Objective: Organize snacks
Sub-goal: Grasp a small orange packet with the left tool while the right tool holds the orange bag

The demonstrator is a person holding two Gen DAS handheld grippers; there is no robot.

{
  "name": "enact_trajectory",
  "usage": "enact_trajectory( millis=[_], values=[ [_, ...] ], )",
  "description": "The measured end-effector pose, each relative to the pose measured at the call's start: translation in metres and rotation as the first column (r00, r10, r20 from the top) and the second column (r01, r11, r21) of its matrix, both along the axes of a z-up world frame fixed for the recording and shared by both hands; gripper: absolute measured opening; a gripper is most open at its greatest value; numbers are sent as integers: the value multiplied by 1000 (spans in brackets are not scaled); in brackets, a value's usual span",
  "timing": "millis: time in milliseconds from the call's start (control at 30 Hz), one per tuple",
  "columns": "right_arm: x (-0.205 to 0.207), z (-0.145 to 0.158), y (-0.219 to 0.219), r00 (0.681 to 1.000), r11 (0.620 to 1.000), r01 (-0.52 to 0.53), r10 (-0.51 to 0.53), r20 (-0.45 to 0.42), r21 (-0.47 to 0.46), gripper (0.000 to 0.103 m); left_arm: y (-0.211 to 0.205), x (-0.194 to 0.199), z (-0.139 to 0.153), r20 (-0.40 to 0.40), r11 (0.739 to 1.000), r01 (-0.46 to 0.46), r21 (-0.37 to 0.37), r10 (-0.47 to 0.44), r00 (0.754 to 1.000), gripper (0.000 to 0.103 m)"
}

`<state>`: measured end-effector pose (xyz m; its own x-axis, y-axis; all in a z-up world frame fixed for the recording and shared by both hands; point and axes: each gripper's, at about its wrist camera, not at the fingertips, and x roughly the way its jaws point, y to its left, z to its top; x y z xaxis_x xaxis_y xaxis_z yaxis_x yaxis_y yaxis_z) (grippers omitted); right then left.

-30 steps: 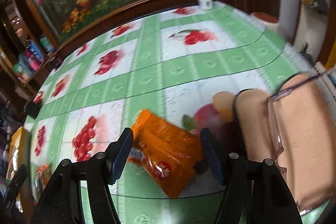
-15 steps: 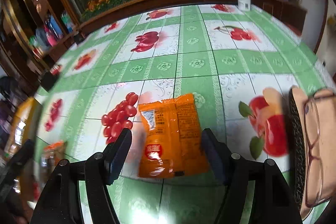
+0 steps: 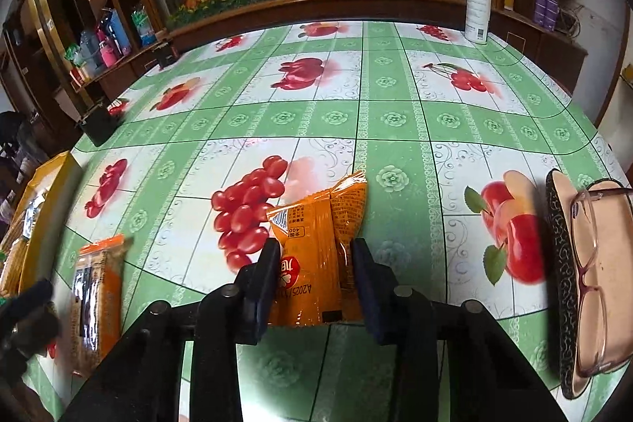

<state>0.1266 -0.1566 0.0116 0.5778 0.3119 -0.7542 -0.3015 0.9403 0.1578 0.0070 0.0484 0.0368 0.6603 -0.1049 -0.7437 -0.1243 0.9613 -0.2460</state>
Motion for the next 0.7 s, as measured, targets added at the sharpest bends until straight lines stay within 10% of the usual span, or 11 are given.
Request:
enact_trajectory(
  millis=[333,700],
  values=[
    [-11,12,2,999,999,-24,23,25,42,39,-14,19,-22,-39,989,-4,147,10,999,66],
    [-16,12,17,997,997,-67,66,34,34,39,6,21,-19,10,1000,-2,-4,2,1000,56]
  ],
)
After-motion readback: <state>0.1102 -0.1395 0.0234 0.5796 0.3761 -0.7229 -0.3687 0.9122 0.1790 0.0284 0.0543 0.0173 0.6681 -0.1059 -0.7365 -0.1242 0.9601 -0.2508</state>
